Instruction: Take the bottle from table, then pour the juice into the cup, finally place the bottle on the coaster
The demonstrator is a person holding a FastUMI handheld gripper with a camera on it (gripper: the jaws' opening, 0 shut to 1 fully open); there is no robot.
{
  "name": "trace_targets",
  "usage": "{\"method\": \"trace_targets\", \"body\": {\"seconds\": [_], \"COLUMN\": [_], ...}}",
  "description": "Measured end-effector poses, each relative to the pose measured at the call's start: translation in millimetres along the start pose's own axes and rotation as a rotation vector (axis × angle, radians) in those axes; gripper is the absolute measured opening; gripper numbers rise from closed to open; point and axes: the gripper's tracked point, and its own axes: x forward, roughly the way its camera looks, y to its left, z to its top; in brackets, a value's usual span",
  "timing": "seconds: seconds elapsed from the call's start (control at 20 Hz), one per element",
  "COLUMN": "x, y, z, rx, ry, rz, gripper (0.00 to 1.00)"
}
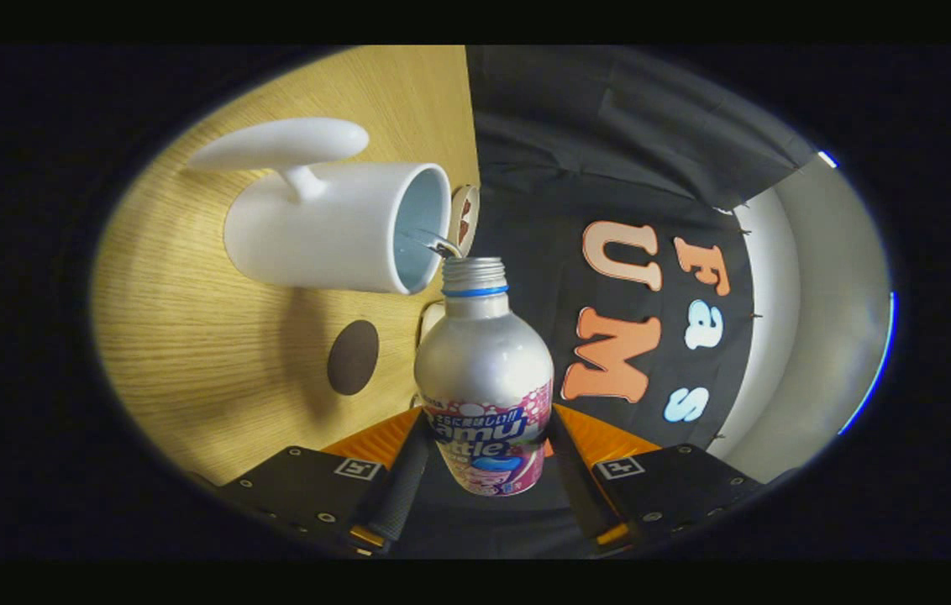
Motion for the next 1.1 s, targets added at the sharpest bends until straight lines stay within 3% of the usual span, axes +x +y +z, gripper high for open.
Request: {"method": "trace_targets", "body": {"seconds": [1.1], "x": [-0.9], "y": [-9.8], "z": [4.6], "rx": [-0.096], "ry": [-0.021], "rz": [-0.045], "gripper": [0.77]}}
